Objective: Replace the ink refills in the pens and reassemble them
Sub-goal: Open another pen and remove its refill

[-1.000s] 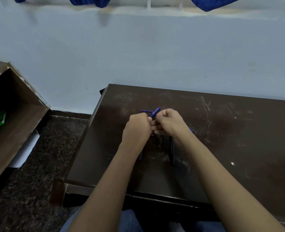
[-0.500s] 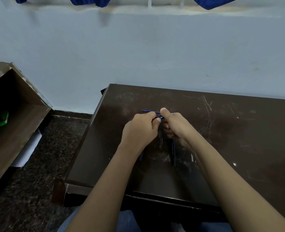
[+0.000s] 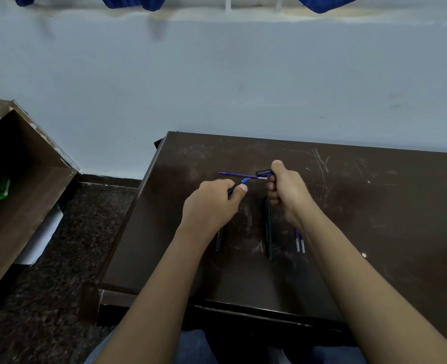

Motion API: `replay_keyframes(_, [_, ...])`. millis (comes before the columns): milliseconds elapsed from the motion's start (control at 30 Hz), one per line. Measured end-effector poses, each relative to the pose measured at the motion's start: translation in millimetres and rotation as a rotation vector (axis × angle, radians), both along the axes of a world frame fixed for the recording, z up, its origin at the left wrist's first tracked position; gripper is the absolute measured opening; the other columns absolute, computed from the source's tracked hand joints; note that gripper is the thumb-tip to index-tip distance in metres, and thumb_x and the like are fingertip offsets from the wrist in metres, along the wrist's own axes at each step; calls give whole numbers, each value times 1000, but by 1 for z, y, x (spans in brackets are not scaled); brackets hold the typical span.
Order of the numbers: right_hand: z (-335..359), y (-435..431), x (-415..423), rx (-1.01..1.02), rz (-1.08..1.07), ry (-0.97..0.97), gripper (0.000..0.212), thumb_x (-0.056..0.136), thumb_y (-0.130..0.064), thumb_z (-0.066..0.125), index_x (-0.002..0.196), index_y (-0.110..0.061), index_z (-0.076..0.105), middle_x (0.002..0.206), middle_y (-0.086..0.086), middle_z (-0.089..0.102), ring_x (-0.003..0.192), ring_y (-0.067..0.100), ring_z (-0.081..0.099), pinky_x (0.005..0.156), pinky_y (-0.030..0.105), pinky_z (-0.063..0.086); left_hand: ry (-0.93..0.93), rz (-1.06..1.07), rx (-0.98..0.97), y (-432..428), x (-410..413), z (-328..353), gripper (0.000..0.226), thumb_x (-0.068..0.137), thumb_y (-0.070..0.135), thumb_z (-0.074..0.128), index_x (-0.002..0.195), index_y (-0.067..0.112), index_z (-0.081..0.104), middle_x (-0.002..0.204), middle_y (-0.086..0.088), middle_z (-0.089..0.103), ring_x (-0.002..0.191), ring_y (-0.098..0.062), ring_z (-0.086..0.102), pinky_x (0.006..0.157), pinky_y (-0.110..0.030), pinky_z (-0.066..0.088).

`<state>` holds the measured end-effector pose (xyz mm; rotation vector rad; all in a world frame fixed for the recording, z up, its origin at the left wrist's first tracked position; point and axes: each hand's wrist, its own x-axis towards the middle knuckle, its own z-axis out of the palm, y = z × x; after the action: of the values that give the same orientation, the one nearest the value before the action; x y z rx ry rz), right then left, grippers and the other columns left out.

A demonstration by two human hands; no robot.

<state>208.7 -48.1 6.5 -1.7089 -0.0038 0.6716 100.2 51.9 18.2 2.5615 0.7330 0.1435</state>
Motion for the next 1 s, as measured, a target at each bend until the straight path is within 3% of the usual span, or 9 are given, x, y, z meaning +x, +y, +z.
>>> replay_keyframes(100, [-9,-10,9,-299,80,-266,36,93,-35,40,73,-12,59,71,7,63,64,21,54,65,38,45,-15,86,-18,4,-1,-4,41,99,37,34,76,11,54,65,3,51,58,-13,47,48,-24,29])
replay_keyframes(200, [-20,-10,3,-554,400,-465,25,89,-32,53,82,-14,68,86,6,67,82,22,61,72,29,46,-55,152,-111,6,1,-4,39,100,25,32,81,5,58,74,-4,59,55,-10,45,48,-21,32])
replay_keyframes(333, [-32,-5,-9,-633,704,-477,14,83,-21,67,95,-20,74,88,-2,65,84,13,61,74,24,46,-47,135,-76,6,-1,-4,32,100,28,34,86,9,56,70,3,51,54,-7,42,50,-20,33])
replay_keyframes(500, [-40,-3,-16,-744,841,-509,22,80,-18,71,101,-22,71,104,4,67,97,23,64,87,36,55,-20,110,-77,7,-1,-6,29,101,31,34,94,13,56,73,3,52,62,-11,47,62,-28,37])
replay_keyframes(567, [-41,-3,-17,-747,869,-496,24,79,-16,72,103,-21,68,107,5,66,99,24,63,88,39,54,-18,118,-102,8,0,-6,30,101,26,33,96,10,58,70,4,49,59,-10,46,56,-25,36])
replay_keyframes(667, [-44,-2,-17,-786,896,-474,31,76,-19,76,105,-17,65,110,6,64,100,25,62,90,41,54,-15,98,-119,7,1,-6,26,100,20,35,93,8,56,66,6,45,54,-8,44,48,-18,31])
replay_keyframes(733, [-40,-3,-13,-781,850,-481,36,77,-32,76,105,-14,65,106,5,65,97,22,62,87,39,53,-21,75,-134,7,1,-6,25,99,21,38,96,6,59,71,2,52,59,-11,50,52,-22,37])
replay_keyframes(867, [-18,-2,-10,-441,473,-367,61,88,-63,45,76,-7,63,78,7,66,69,18,58,70,31,46,-51,24,-210,6,-2,-4,14,95,24,47,92,15,57,83,-6,65,75,-22,63,70,-36,52])
replay_keyframes(1000, [-12,3,-12,-267,313,-174,69,87,-74,26,50,-18,40,51,-3,45,47,13,39,53,27,31,-54,-80,-194,2,0,-3,14,92,28,52,90,17,60,80,-3,69,78,-19,65,75,-39,54])
